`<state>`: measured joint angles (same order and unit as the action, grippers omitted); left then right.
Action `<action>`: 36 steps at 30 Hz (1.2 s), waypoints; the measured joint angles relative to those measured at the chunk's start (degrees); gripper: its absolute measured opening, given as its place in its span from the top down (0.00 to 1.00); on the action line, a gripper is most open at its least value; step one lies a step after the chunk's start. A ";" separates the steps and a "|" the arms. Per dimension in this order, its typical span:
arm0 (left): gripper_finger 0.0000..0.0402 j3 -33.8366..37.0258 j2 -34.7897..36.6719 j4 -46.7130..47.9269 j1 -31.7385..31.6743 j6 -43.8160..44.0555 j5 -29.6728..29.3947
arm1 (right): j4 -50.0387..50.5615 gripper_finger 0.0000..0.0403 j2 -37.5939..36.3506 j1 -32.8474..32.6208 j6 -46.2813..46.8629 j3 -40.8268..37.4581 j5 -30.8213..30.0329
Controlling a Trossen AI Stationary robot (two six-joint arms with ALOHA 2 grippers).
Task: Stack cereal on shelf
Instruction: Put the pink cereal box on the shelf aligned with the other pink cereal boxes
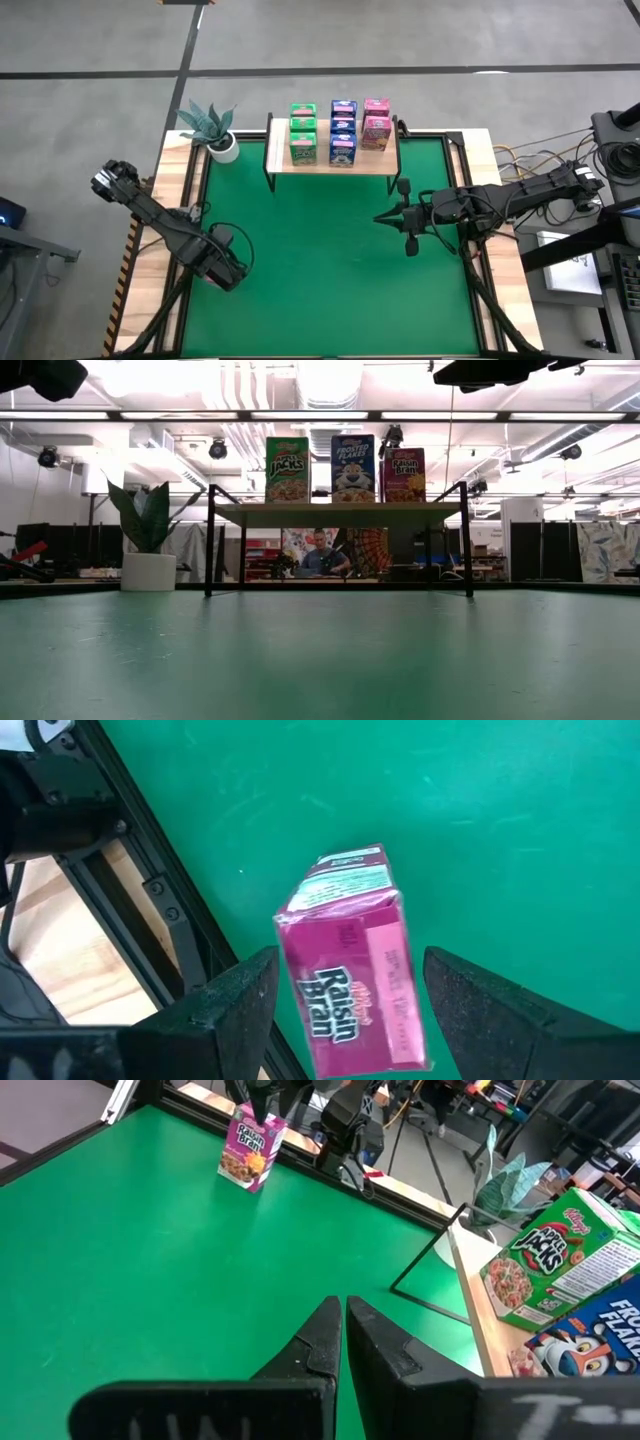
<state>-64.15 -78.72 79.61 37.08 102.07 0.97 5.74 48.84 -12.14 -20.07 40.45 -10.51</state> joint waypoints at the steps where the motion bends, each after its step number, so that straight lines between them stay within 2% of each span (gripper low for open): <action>1: 0.42 0.06 0.00 -0.11 0.00 0.02 0.00 | 0.02 0.98 0.00 0.00 0.02 0.00 0.00; 14: 0.42 2.94 0.01 -1.83 0.00 0.04 0.23 | 0.11 0.98 0.00 0.01 0.67 0.00 -0.02; 30: 0.43 2.94 0.02 -2.27 0.00 0.28 0.29 | 0.49 0.98 0.00 0.02 0.62 0.00 -0.02; 36: 0.52 2.94 0.02 -2.50 0.00 0.30 0.35 | 1.20 0.98 0.00 0.02 0.61 0.00 -0.04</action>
<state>-61.21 -78.70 77.11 37.08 102.37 1.32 6.94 48.84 -12.12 -19.46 40.45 -10.55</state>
